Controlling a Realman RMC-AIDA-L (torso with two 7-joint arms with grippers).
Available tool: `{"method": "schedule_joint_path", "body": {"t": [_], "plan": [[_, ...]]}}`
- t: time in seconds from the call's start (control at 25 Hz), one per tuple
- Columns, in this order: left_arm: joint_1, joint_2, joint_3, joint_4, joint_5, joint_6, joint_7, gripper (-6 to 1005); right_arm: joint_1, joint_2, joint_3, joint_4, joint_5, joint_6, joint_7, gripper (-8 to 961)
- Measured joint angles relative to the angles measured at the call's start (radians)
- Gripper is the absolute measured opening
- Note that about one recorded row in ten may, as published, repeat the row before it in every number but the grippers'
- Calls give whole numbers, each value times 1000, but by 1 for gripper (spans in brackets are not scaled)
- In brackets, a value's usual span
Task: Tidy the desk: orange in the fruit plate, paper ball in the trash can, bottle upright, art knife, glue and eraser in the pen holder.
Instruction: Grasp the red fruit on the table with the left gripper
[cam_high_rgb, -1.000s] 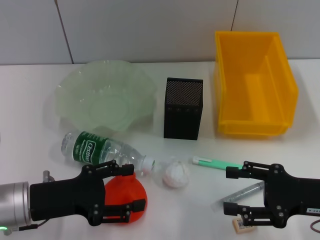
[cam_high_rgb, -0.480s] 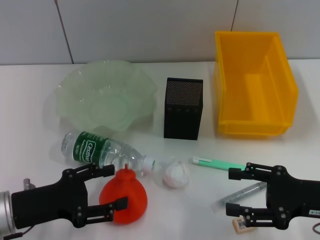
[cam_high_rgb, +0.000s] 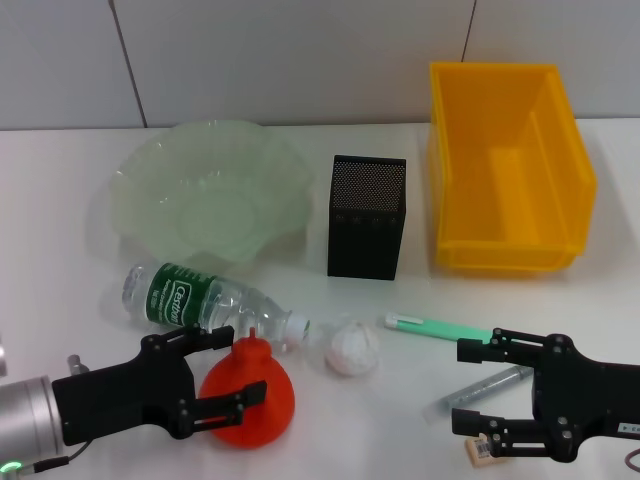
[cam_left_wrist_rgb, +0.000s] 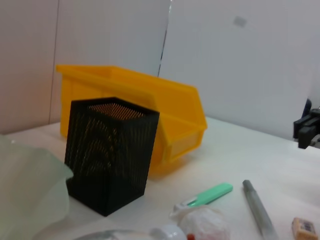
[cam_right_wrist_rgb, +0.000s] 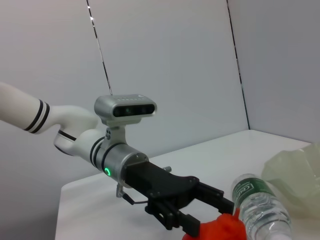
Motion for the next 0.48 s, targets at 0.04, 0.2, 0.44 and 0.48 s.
{"method": "schedule_joint_path", "body": {"t": [0.04, 0.2, 0.44, 0.48], "plan": [[-5, 0, 3, -8, 4, -12, -7, 809, -1, 0, 0, 0, 0, 0, 0, 756], [-14, -3, 7, -18, 28, -62, -37, 804, -5, 0, 1, 0, 0, 1, -1, 754], [-34, -2, 17, -17, 62, -79, -69, 798, -6, 0, 1, 0, 1, 3, -2, 750], [-35, -2, 17, -11, 68, -79, -70, 767, -6, 0, 1, 0, 1, 4, -2, 749]]}}
